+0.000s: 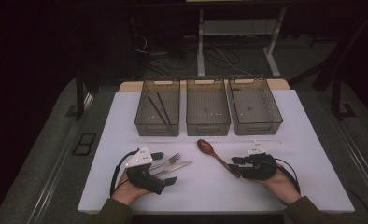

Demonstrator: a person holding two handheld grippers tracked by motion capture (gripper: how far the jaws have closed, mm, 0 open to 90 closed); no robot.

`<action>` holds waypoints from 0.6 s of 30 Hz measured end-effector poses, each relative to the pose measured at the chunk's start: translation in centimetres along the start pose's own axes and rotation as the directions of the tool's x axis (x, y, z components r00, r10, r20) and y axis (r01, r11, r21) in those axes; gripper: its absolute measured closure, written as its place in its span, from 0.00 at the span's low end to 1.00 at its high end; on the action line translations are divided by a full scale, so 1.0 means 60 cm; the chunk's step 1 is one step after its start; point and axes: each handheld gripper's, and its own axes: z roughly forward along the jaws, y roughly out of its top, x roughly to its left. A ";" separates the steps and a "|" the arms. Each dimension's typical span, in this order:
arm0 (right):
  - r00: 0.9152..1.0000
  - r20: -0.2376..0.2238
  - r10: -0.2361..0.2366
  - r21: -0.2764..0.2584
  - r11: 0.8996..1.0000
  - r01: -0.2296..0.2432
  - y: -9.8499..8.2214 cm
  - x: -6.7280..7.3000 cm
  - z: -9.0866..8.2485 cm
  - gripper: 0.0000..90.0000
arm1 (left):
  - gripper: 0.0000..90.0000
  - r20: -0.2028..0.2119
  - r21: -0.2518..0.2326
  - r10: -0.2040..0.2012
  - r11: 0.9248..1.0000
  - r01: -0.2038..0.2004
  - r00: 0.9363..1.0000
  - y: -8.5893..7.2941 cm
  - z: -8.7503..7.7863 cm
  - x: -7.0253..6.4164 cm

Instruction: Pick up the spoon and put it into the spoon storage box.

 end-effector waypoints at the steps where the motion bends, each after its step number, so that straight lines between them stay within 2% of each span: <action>1: 1.000 -0.006 0.000 0.011 1.000 0.001 -0.003 0.001 0.001 0.77 | 0.00 -0.001 0.001 0.000 1.000 0.000 1.000 0.000 0.000 -0.001; 5: 0.999 -0.025 -0.027 0.052 0.998 0.028 -0.010 0.007 0.010 0.90 | 0.00 -0.004 0.005 0.004 1.000 -0.004 1.000 0.000 0.000 -0.002; 9: 0.999 -0.027 -0.039 0.100 0.994 0.041 -0.014 0.009 0.022 0.97 | 0.00 -0.005 0.007 0.004 1.000 -0.004 1.000 -0.001 0.000 -0.002; 13: 0.998 -0.026 -0.056 0.137 0.989 0.059 -0.017 0.011 0.028 0.99 | 0.00 -0.004 0.007 0.001 1.000 -0.001 1.000 -0.001 0.002 -0.002; 18: 0.996 -0.003 -0.092 0.149 0.985 0.092 -0.016 0.013 0.029 0.99 | 0.00 -0.005 0.007 0.004 1.000 -0.004 1.000 -0.001 0.000 -0.002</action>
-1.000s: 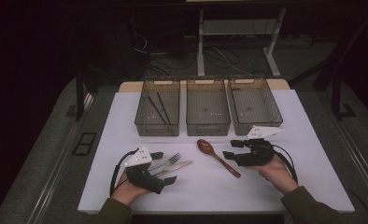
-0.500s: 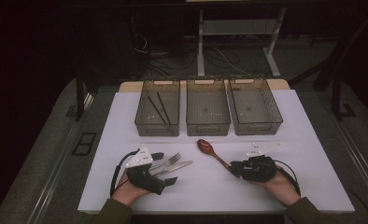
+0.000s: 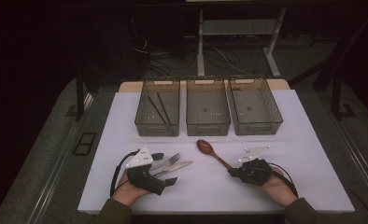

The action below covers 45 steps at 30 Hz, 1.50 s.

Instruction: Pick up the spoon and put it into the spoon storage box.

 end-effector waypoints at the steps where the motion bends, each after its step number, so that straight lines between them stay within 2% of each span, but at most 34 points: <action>1: 1.000 0.008 -0.003 0.001 1.000 0.003 0.000 -0.001 0.000 0.99 | 0.00 0.000 0.000 -0.001 1.000 0.001 1.000 0.000 0.000 0.000; 8: 0.998 0.068 -0.002 0.006 1.000 0.002 0.000 -0.012 -0.003 0.99 | 0.00 0.001 0.000 -0.001 1.000 0.001 1.000 0.000 0.000 -0.001; 18: 0.989 0.144 0.018 0.013 1.000 -0.020 -0.002 -0.041 -0.006 0.99 | 0.00 0.002 0.002 0.002 1.000 -0.002 1.000 0.000 0.001 0.000; 29: 0.983 0.175 0.063 -0.005 0.998 -0.063 -0.003 -0.069 -0.007 0.99 | 0.00 0.002 0.003 0.002 1.000 -0.002 1.000 0.000 0.002 0.000; 34: 0.976 0.203 0.073 -0.011 0.997 -0.073 -0.003 -0.080 -0.008 0.99 | 0.00 0.001 0.002 0.000 1.000 0.000 1.000 0.000 0.001 0.000; 41: 0.976 0.191 0.104 -0.037 0.994 -0.099 -0.003 -0.088 -0.016 0.99 | 0.00 0.000 0.001 0.002 1.000 -0.002 1.000 0.000 0.001 0.000; 45: 0.979 0.146 0.144 -0.069 0.988 -0.135 -0.001 -0.091 -0.025 0.87 | 0.00 0.000 0.000 0.002 1.000 -0.002 1.000 0.000 0.000 0.001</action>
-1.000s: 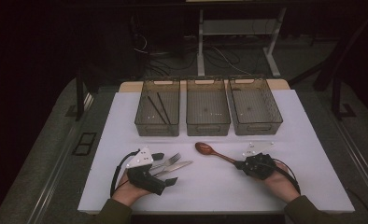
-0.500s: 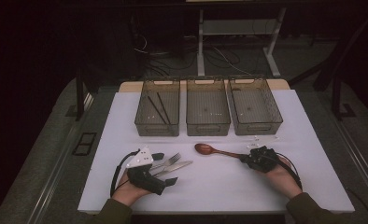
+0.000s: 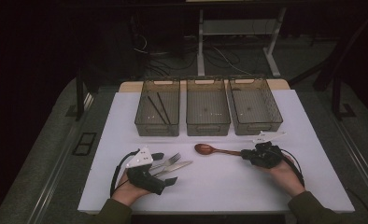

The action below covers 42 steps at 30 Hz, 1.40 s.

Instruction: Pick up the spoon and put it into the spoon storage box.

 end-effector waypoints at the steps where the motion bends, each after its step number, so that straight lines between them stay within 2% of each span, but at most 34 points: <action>1: 1.000 -0.021 0.014 -0.011 1.000 -0.014 0.001 0.000 -0.003 0.83 | 0.00 0.000 -0.001 0.000 1.000 0.000 1.000 0.000 0.000 0.000; 5: 0.997 -0.073 0.037 -0.041 0.998 -0.040 0.011 0.001 -0.006 0.66 | 0.00 0.001 0.001 -0.002 1.000 0.002 1.000 0.000 0.001 0.000; 9: 0.992 -0.113 0.054 -0.060 0.996 -0.061 0.022 0.000 -0.004 0.59 | 0.00 0.001 0.003 -0.001 1.000 0.001 1.000 0.000 0.001 0.000; 14: 0.990 -0.136 0.041 -0.078 0.996 -0.052 0.039 0.003 0.003 0.56 | 0.00 0.001 0.006 0.003 1.000 -0.003 1.000 0.000 0.002 0.000; 19: 0.986 -0.162 0.028 -0.085 0.995 -0.042 0.059 0.007 0.018 0.54 | 0.00 0.001 0.007 0.003 1.000 -0.003 1.000 0.000 0.002 0.001; 29: 0.978 -0.208 0.020 -0.069 0.997 -0.035 0.098 0.019 0.067 0.54 | 0.00 0.003 0.008 0.000 1.000 0.000 1.000 -0.001 0.002 0.002; 36: 0.974 -0.224 0.027 -0.046 0.998 -0.039 0.113 0.025 0.098 0.56 | 0.00 0.002 0.007 -0.001 1.000 0.001 1.000 -0.001 0.002 0.003; 42: 0.971 -0.237 0.016 -0.010 1.000 -0.019 0.115 0.030 0.119 0.59 | 0.01 -0.002 0.019 0.009 1.000 -0.009 1.000 -0.003 0.001 0.006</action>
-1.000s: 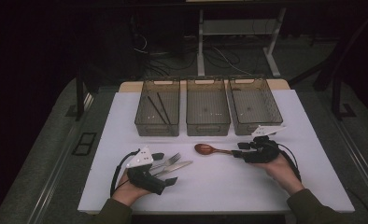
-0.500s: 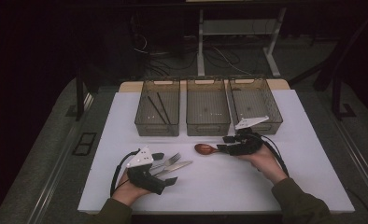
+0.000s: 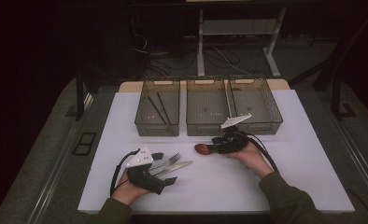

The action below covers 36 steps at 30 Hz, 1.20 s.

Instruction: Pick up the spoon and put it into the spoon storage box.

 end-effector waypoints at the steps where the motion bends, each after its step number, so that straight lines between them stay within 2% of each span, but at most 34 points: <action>1: 1.000 0.001 0.001 0.005 1.000 -0.001 0.000 0.000 0.003 0.59 | 0.03 -0.003 -0.001 0.002 1.000 -0.002 1.000 0.000 0.000 0.001; 7: 1.000 0.006 -0.017 0.030 0.999 0.017 -0.004 0.004 0.012 0.62 | 0.03 -0.001 -0.017 0.001 1.000 -0.001 1.000 0.000 -0.001 0.004; 11: 0.999 0.015 -0.053 0.054 0.997 0.052 -0.007 0.007 0.017 0.62 | 0.03 -0.006 -0.014 0.008 1.000 -0.008 1.000 -0.001 0.001 0.006; 17: 0.996 0.027 -0.087 0.061 0.994 0.086 -0.009 0.014 0.018 0.65 | 0.02 -0.012 -0.016 0.005 1.000 -0.005 1.000 -0.001 0.000 0.006; 28: 0.988 0.011 -0.153 0.085 0.985 0.151 -0.012 0.030 0.019 0.76 | 0.00 -0.026 -0.008 0.009 1.000 -0.009 1.000 -0.001 0.001 0.004; 36: 0.986 0.027 -0.163 0.084 0.983 0.160 -0.014 0.031 0.017 0.88 | 0.00 -0.030 0.011 -0.003 1.000 0.003 1.000 -0.003 0.003 0.005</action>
